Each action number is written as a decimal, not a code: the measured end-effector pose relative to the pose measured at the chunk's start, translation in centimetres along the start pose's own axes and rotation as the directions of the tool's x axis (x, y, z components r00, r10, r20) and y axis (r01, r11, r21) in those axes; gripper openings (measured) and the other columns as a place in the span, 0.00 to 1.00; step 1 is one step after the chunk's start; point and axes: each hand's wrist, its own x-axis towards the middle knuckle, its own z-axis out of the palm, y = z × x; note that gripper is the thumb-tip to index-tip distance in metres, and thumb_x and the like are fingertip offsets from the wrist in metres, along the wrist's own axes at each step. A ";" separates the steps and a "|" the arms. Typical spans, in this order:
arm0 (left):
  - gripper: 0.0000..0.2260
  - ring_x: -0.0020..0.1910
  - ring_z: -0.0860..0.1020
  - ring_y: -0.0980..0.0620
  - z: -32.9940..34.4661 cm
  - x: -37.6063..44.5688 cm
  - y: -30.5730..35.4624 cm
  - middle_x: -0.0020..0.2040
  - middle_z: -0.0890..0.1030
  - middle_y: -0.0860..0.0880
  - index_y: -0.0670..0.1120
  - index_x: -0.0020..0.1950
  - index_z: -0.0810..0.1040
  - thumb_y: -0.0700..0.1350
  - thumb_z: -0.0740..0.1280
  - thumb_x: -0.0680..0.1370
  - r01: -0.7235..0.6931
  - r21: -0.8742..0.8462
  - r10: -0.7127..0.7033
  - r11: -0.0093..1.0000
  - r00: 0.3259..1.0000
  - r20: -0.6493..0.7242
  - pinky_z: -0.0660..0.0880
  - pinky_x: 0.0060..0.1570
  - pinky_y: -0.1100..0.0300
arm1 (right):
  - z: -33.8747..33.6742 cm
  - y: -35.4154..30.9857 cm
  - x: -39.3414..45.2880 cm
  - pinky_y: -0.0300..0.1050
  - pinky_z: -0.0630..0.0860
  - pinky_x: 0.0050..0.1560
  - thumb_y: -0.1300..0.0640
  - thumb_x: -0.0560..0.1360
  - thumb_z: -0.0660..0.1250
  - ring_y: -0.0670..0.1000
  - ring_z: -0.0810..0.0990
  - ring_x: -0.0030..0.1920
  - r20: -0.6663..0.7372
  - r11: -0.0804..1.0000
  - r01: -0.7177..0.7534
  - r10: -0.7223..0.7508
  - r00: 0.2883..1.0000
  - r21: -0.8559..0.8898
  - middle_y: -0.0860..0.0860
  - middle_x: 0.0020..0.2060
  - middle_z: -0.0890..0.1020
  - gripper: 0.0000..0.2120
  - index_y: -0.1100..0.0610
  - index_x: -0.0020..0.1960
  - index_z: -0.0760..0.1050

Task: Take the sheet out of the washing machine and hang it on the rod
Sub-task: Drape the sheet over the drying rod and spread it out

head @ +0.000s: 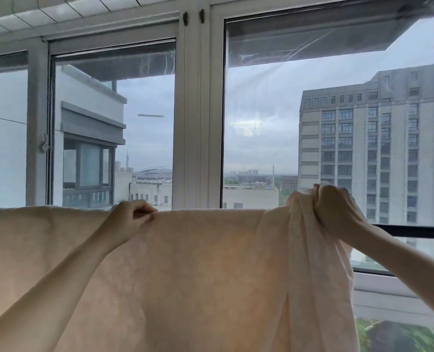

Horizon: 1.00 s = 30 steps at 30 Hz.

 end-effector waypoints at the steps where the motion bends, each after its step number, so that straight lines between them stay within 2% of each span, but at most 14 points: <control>1: 0.08 0.44 0.80 0.62 0.1 0.1 0.0 0.41 0.83 0.56 0.48 0.40 0.82 0.35 0.71 0.73 -0.001 0.008 0.001 1.000 0.999 -0.036 0.73 0.48 0.65 | -0.2 0.1 0.0 0.46 0.68 0.31 0.64 0.79 0.52 0.54 0.73 0.29 -0.004 1.000 0.001 -0.001 1.000 -0.002 0.53 0.27 0.72 0.18 0.60 0.32 0.67; 3: 0.07 0.42 0.80 0.57 0.2 0.3 0.2 0.38 0.83 0.54 0.46 0.38 0.81 0.35 0.71 0.72 -0.011 0.050 0.015 0.999 0.996 -0.084 0.73 0.45 0.62 | -0.5 0.3 0.2 0.43 0.65 0.28 0.64 0.80 0.51 0.53 0.72 0.28 -0.006 1.000 0.005 -0.005 1.000 -0.002 0.53 0.27 0.72 0.19 0.60 0.31 0.67; 5: 0.06 0.40 0.79 0.56 0.2 0.5 0.2 0.36 0.81 0.53 0.45 0.39 0.80 0.36 0.70 0.74 -0.007 0.086 0.018 0.996 0.991 -0.131 0.71 0.42 0.63 | -1.0 0.5 0.4 0.43 0.65 0.28 0.64 0.80 0.52 0.53 0.73 0.28 -0.016 1.000 -0.002 0.002 1.000 0.000 0.53 0.27 0.73 0.19 0.60 0.31 0.67; 10: 0.02 0.40 0.77 0.53 -0.5 1.1 -0.6 0.39 0.80 0.48 0.41 0.44 0.79 0.38 0.68 0.76 0.038 0.104 -0.005 0.994 0.955 -0.297 0.69 0.39 0.66 | -2.6 1.0 2.3 0.46 0.68 0.31 0.58 0.81 0.49 0.52 0.72 0.28 -0.067 1.000 -0.026 0.027 0.997 0.016 0.52 0.27 0.74 0.18 0.57 0.35 0.68; 13: 0.02 0.40 0.77 0.49 -0.7 1.6 -1.3 0.40 0.81 0.45 0.39 0.44 0.78 0.37 0.67 0.76 0.100 0.109 -0.056 0.989 0.934 -0.353 0.72 0.41 0.58 | -3.4 1.5 3.6 0.48 0.69 0.34 0.55 0.81 0.49 0.54 0.74 0.31 -0.124 0.997 -0.033 0.025 0.992 -0.065 0.54 0.31 0.76 0.17 0.53 0.34 0.66; 16: 0.02 0.40 0.77 0.46 -1.1 1.7 -2.2 0.40 0.81 0.42 0.38 0.44 0.78 0.35 0.67 0.76 0.186 0.129 -0.127 0.974 0.921 -0.369 0.72 0.43 0.54 | -4.1 2.8 4.0 0.49 0.71 0.36 0.58 0.80 0.50 0.56 0.74 0.32 -0.157 0.993 -0.084 0.070 0.985 -0.087 0.56 0.32 0.76 0.17 0.55 0.34 0.66; 18: 0.02 0.41 0.78 0.43 -1.1 1.6 -2.5 0.40 0.82 0.41 0.38 0.43 0.78 0.35 0.67 0.75 0.209 0.181 -0.136 0.961 0.927 -0.350 0.73 0.44 0.53 | -4.3 3.9 4.0 0.52 0.73 0.40 0.59 0.80 0.51 0.58 0.74 0.34 -0.180 0.987 -0.120 0.099 0.979 -0.110 0.57 0.31 0.76 0.17 0.55 0.33 0.65; 21: 0.04 0.43 0.79 0.42 -0.5 1.6 -1.6 0.41 0.82 0.41 0.41 0.43 0.79 0.34 0.66 0.75 0.211 0.212 -0.142 0.954 0.943 -0.302 0.74 0.44 0.53 | -4.3 4.2 3.5 0.51 0.72 0.40 0.56 0.82 0.50 0.57 0.73 0.32 -0.176 0.981 -0.143 0.119 0.977 -0.131 0.53 0.28 0.72 0.18 0.54 0.33 0.64; 24: 0.06 0.44 0.80 0.50 1.3 1.6 1.2 0.43 0.83 0.48 0.47 0.45 0.80 0.36 0.67 0.75 0.070 0.169 -0.048 0.983 0.990 -0.130 0.77 0.48 0.57 | -4.1 4.2 3.0 0.50 0.73 0.39 0.56 0.82 0.51 0.56 0.74 0.31 -0.161 0.984 -0.104 0.080 0.984 -0.145 0.54 0.28 0.74 0.18 0.55 0.33 0.65; 27: 0.04 0.44 0.78 0.65 3.2 1.3 5.0 0.43 0.82 0.58 0.51 0.46 0.81 0.43 0.69 0.76 -0.075 0.013 0.075 0.997 0.997 0.037 0.73 0.47 0.70 | -4.3 4.4 2.6 0.48 0.71 0.38 0.56 0.81 0.50 0.54 0.72 0.30 -0.141 0.982 -0.090 0.067 0.988 -0.163 0.52 0.28 0.73 0.18 0.54 0.34 0.65; 28: 0.03 0.43 0.78 0.67 3.7 1.2 6.1 0.42 0.82 0.61 0.53 0.46 0.81 0.45 0.69 0.76 -0.093 -0.025 0.095 0.995 0.992 0.082 0.71 0.45 0.74 | -4.5 4.5 2.6 0.48 0.70 0.37 0.55 0.82 0.50 0.53 0.72 0.30 -0.139 0.982 -0.095 0.073 0.988 -0.160 0.51 0.28 0.72 0.18 0.53 0.34 0.65; 30: 0.02 0.42 0.78 0.68 4.7 1.3 7.2 0.38 0.82 0.61 0.54 0.42 0.81 0.48 0.71 0.74 -0.116 -0.078 0.126 0.990 0.983 0.132 0.72 0.43 0.75 | -4.7 5.0 2.5 0.47 0.70 0.37 0.55 0.82 0.50 0.50 0.72 0.30 -0.132 0.984 -0.103 0.084 0.988 -0.145 0.50 0.29 0.72 0.17 0.52 0.35 0.65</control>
